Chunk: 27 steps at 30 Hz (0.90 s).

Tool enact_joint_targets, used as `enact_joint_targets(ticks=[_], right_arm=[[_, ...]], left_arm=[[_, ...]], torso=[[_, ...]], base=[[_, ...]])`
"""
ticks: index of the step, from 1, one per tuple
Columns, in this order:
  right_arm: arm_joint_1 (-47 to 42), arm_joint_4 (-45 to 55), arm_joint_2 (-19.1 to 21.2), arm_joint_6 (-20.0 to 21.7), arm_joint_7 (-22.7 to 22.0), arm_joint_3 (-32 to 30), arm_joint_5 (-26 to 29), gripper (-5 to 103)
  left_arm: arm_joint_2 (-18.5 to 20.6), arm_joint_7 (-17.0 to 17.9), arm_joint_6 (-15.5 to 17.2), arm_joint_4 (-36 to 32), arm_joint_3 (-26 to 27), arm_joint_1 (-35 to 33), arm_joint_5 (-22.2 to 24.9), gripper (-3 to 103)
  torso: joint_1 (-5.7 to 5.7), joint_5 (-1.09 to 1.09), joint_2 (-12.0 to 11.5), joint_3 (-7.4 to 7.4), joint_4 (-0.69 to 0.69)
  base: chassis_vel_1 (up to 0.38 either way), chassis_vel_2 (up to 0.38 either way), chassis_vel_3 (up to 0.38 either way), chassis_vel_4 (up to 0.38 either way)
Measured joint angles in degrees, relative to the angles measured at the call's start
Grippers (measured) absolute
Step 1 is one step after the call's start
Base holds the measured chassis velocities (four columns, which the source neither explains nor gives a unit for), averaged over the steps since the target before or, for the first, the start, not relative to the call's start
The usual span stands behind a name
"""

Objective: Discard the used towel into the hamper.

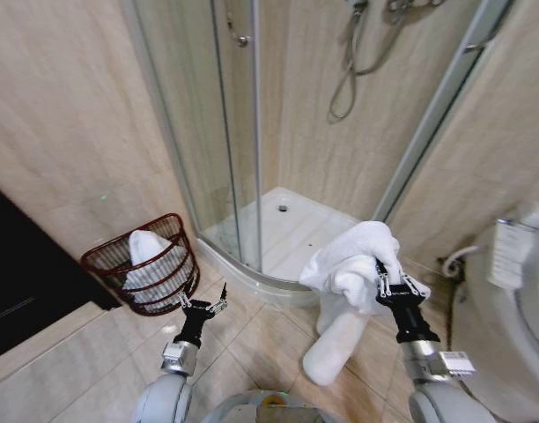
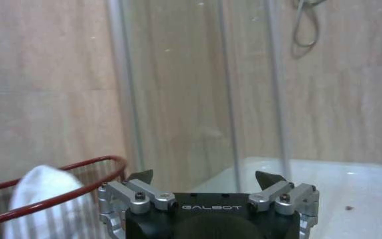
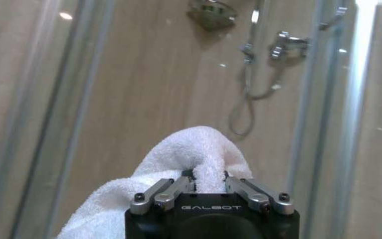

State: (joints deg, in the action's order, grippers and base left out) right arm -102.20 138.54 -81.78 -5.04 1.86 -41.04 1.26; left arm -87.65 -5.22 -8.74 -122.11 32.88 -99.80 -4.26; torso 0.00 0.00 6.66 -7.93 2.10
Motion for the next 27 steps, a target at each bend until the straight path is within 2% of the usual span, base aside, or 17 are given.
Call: enact_joint_targets(ticks=[27], right_arm=[[1.53, -0.64, -0.05, -0.03, 1.02, 1.51, -2.35, 14]], left_arm=[[-0.03, 0.10, -0.20, 1.22, -0.85, 0.17, -0.28, 100]], torso=[[0.00, 0.00, 0.00, 0.00, 0.00]], base=[[0.121, 0.122, 0.117, 0.120]])
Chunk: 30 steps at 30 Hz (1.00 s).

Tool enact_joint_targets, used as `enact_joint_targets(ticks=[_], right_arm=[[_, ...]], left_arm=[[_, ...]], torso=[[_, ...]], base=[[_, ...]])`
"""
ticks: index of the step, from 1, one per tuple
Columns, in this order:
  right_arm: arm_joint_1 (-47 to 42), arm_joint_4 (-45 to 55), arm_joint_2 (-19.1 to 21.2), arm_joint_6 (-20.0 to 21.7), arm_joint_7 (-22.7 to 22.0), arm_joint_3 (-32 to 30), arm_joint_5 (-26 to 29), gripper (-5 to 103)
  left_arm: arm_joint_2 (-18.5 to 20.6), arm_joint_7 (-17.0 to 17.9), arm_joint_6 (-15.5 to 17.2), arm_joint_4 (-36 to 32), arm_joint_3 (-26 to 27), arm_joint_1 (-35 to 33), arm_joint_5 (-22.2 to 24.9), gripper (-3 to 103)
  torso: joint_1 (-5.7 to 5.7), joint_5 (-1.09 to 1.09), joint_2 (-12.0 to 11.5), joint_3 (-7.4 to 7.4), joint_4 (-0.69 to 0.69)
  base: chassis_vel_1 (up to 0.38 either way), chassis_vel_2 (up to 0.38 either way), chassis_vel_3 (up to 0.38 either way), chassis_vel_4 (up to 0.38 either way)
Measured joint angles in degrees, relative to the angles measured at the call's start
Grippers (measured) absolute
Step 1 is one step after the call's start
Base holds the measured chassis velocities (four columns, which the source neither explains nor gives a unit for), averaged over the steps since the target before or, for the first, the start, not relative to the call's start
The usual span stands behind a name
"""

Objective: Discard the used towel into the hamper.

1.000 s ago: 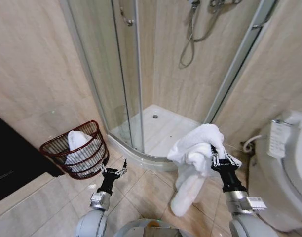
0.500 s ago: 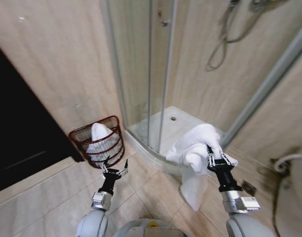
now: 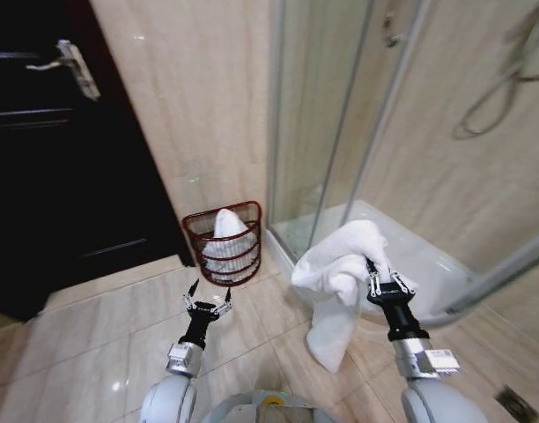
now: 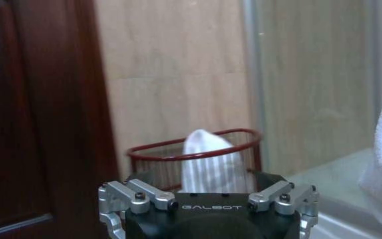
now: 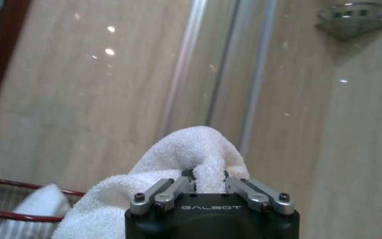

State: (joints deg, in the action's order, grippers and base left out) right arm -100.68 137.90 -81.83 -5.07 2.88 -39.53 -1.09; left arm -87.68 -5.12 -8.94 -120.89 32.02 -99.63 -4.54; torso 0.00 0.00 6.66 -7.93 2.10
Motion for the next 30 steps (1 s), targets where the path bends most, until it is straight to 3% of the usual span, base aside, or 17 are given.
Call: enact_joint_targets(ticks=[8, 15, 30], right_arm=[[0.24, -0.16, 0.21, 0.11, -0.01, -0.20, 0.44, 14], [0.12, -0.39, 0.34, 0.12, -0.03, -0.56, 0.81, 14], [-0.15, -0.40, 0.13, -0.42, -0.23, -1.02, 1.19, 14]], left_arm=[[-0.20, 0.27, 0.00, -0.07, -0.40, -0.10, 0.00, 100], [-0.12, 4.45, 1.10, -0.31, -1.67, 0.10, 0.62, 100], [0.06, 6.36, 2.50, -1.45, -1.87, -0.30, 1.19, 100]], torso=[[0.00, 0.00, 0.00, 0.00, 0.00], [-0.01, 0.00, 0.08, -0.06, 0.00], [-0.81, 0.00, 3.48, -2.63, -0.01]], base=[[0.129, 0.130, 0.111, 0.131], [0.121, 0.111, 0.122, 0.116], [0.037, 0.034, 0.036, 0.034]])
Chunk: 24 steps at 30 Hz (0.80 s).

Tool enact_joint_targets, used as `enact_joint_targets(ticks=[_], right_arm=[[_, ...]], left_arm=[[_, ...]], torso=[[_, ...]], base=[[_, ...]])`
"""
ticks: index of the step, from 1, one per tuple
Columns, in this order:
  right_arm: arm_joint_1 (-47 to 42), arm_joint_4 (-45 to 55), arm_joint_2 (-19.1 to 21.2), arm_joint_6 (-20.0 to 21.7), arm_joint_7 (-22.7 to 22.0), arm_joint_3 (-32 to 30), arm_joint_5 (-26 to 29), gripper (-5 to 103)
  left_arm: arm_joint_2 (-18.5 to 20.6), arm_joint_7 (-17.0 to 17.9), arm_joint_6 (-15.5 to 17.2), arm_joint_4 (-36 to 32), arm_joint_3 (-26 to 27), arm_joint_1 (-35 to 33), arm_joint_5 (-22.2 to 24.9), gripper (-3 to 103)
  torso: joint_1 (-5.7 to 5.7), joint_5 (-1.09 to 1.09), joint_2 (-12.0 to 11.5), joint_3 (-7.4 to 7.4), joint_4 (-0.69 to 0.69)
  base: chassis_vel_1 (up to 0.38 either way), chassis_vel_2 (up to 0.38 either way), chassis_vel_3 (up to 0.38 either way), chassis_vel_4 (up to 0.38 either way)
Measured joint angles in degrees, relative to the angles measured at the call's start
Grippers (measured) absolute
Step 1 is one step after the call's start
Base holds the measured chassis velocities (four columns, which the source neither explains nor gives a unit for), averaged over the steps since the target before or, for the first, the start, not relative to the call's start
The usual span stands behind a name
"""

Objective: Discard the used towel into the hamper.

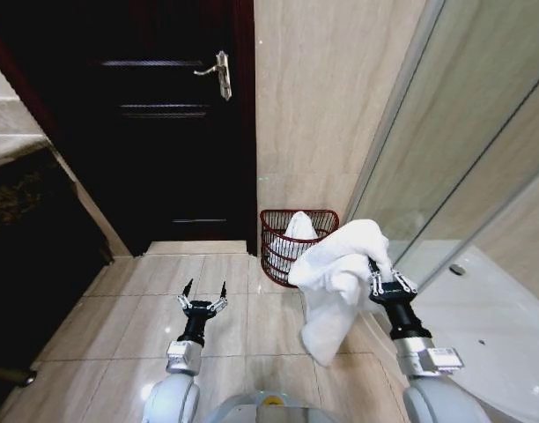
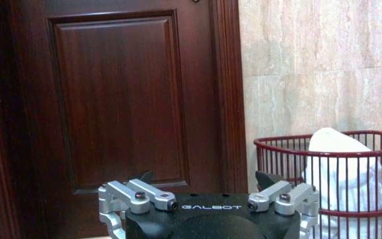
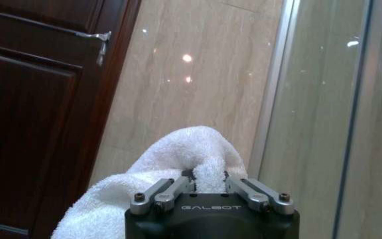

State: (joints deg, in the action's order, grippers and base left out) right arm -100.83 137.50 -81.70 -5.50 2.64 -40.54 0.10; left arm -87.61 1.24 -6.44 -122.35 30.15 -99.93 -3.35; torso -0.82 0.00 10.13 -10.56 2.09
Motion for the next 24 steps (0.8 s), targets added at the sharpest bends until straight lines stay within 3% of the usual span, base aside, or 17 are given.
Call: enact_joint_targets(ticks=[24], right_arm=[[0.01, -1.08, -0.16, -0.63, -0.74, -0.14, -0.26, 14]], left_arm=[[-0.06, -0.12, -1.14, -0.59, -0.45, -0.99, -0.88, 100]], torso=[[-1.86, 0.00, 5.78, -3.93, 0.01]], base=[[0.011, 0.010, -0.006, -0.006]])
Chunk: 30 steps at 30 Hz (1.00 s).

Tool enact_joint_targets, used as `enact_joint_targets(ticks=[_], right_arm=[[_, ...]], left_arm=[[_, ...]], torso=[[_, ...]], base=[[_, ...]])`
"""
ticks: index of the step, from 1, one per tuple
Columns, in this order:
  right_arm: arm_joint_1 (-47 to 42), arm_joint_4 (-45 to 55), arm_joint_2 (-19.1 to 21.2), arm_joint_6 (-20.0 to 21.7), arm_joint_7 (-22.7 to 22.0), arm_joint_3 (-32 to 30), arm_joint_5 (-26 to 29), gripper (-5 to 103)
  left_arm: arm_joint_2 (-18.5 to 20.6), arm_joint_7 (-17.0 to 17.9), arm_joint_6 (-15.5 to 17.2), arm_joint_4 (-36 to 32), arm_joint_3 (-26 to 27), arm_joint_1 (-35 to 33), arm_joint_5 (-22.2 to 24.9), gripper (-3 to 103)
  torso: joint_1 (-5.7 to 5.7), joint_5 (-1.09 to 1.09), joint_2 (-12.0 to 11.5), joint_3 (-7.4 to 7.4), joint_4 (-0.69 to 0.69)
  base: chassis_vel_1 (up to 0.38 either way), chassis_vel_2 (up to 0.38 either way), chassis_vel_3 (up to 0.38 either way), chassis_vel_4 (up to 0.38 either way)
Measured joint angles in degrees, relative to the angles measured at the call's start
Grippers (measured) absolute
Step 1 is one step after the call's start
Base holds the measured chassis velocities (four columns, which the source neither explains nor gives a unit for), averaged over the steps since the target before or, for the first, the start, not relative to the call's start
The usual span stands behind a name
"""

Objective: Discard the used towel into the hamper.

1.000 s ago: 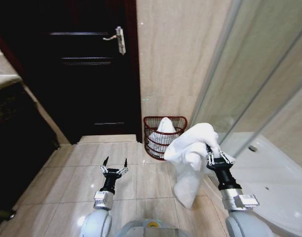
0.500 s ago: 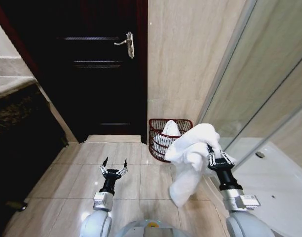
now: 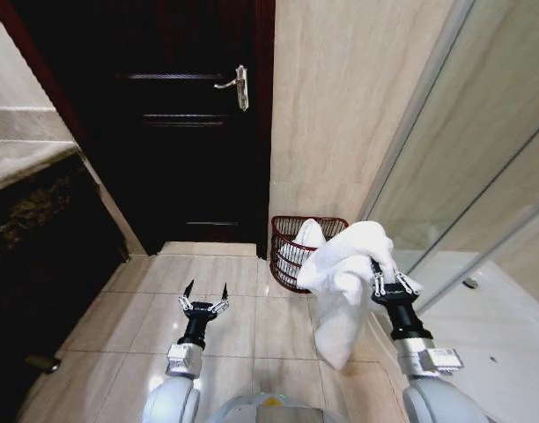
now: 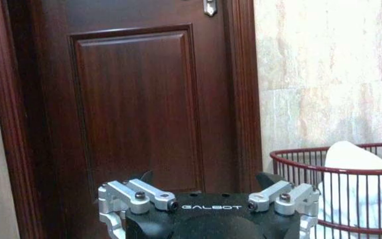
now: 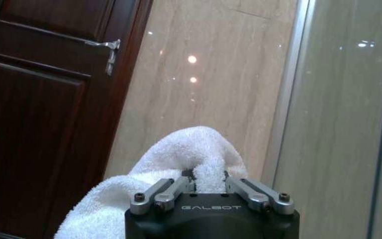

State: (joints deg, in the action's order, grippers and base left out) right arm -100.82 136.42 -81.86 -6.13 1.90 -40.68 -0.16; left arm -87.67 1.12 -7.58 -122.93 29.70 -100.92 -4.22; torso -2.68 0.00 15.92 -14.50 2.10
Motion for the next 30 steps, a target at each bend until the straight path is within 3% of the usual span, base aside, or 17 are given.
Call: enact_joint_targets(ticks=[30], right_arm=[[-1.61, -0.98, 0.23, -2.41, 0.75, -0.46, 0.26, 14]], left_arm=[[-0.68, 1.54, 0.21, -1.16, -1.10, -1.31, -2.41, 100]], torso=[[-2.26, 0.00, 6.85, -4.60, 0.00]], base=[[-0.004, -0.003, -0.034, -0.030]])
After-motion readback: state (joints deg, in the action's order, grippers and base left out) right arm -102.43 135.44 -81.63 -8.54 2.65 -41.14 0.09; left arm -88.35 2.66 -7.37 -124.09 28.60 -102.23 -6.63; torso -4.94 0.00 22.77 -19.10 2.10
